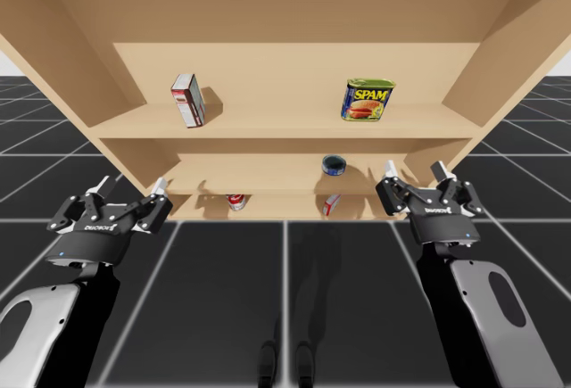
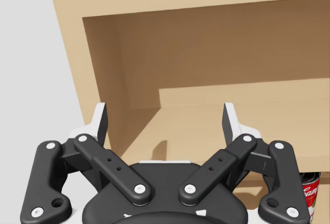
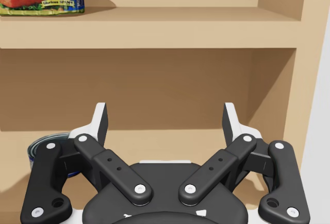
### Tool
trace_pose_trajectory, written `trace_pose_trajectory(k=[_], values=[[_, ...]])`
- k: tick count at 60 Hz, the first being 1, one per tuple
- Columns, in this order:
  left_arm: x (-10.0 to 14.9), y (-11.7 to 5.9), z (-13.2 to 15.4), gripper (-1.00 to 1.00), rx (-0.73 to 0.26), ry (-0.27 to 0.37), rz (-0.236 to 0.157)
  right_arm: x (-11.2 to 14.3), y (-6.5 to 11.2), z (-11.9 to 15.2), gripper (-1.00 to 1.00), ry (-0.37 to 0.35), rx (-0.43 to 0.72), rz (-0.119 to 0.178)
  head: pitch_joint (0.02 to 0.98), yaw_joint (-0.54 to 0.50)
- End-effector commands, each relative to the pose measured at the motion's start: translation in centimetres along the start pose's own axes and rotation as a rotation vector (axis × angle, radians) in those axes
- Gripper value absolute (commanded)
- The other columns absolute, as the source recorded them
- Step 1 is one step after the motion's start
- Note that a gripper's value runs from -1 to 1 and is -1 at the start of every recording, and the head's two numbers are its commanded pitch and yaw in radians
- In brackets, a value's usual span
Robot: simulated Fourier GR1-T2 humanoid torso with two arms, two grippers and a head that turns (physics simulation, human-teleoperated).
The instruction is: Retrieve the spam can from the shelves.
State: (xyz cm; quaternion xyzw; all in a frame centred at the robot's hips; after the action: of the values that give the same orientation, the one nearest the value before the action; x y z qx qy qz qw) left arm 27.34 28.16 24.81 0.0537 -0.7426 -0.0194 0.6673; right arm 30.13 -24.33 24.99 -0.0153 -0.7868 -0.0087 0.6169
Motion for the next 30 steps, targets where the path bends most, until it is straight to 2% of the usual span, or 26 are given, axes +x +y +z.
trace_pose_trajectory(k=[1, 3, 7, 9, 15, 30], values=[[0.02, 0.03, 0.0, -1.0, 0.001, 0.001, 0.0, 0.21, 0.12, 0.25, -1.0, -0.004, -0.018, -0.017, 0.071, 0.01], [0.02, 0.05, -0.02, -1.0, 0.002, 0.001, 0.001, 0.46, 0.14, 0.3, -1.0, -0.012, -0.028, -0.005, 0.076, 0.01], [0.01, 0.05, -0.02, -1.0, 0.001, 0.004, 0.001, 0.63, 0.1, 0.11, -1.0, -0.015, -0.037, -0.013, 0.087, 0.0], [0.01, 0.04, -0.02, -1.0, -0.001, 0.006, 0.0, 0.49, 0.02, 0.0, -1.0, 0.02, -0.031, -0.012, 0.103, -0.01], [0.02, -0.05, -0.01, -1.0, -0.005, 0.007, 0.001, 0.35, -0.01, -0.08, -1.0, 0.026, -0.026, -0.01, 0.153, -0.06], [0.04, -0.25, 0.04, -1.0, -0.018, 0.005, 0.0, 0.57, 0.09, -0.05, -1.0, 0.017, -0.034, 0.005, 0.253, -0.29]])
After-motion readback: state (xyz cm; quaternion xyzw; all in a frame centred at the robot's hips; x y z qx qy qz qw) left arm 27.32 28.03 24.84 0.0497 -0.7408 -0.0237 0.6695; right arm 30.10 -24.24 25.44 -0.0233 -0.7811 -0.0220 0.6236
